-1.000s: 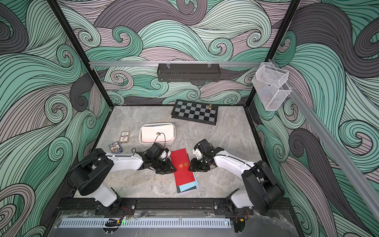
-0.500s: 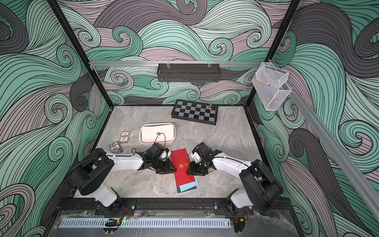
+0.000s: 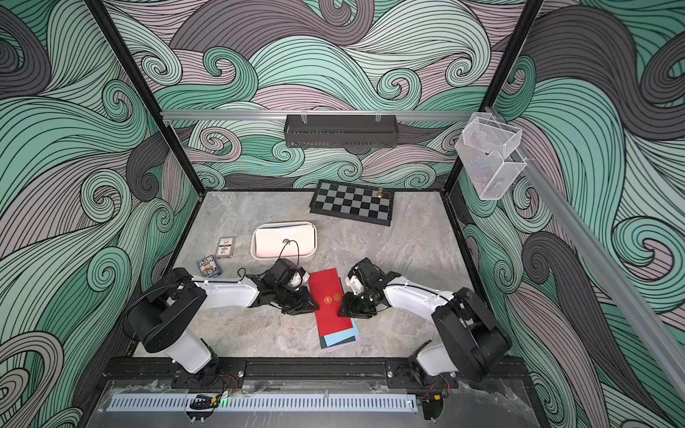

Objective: Put the sealed envelopes into the storage box
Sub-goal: Pick up the envelope from the center of the board.

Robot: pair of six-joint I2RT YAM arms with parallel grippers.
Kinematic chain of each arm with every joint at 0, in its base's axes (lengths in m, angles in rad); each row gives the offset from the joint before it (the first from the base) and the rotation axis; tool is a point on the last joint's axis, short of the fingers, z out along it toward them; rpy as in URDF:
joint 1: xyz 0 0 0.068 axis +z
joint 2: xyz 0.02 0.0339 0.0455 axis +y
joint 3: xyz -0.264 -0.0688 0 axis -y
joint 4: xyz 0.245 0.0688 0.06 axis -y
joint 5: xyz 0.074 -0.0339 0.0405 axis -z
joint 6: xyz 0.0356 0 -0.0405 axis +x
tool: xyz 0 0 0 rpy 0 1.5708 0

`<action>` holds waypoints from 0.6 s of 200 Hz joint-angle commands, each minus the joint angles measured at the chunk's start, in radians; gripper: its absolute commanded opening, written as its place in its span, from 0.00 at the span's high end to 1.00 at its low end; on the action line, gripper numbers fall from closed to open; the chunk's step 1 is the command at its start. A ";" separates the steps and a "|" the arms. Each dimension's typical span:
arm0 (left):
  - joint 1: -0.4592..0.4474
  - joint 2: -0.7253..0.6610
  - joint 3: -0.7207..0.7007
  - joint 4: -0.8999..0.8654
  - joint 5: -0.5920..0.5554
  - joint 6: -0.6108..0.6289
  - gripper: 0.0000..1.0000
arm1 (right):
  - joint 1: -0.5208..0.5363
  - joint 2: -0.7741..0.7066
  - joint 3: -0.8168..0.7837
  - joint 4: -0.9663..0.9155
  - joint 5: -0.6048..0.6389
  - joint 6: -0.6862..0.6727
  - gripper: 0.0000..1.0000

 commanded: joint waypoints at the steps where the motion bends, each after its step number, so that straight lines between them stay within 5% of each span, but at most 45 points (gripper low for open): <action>1: 0.002 0.024 -0.022 -0.029 -0.016 0.013 0.76 | 0.005 0.010 -0.014 -0.032 0.038 -0.006 0.49; 120: 0.002 0.014 -0.033 -0.027 -0.020 0.008 0.76 | -0.006 -0.039 -0.026 -0.059 0.073 -0.006 0.47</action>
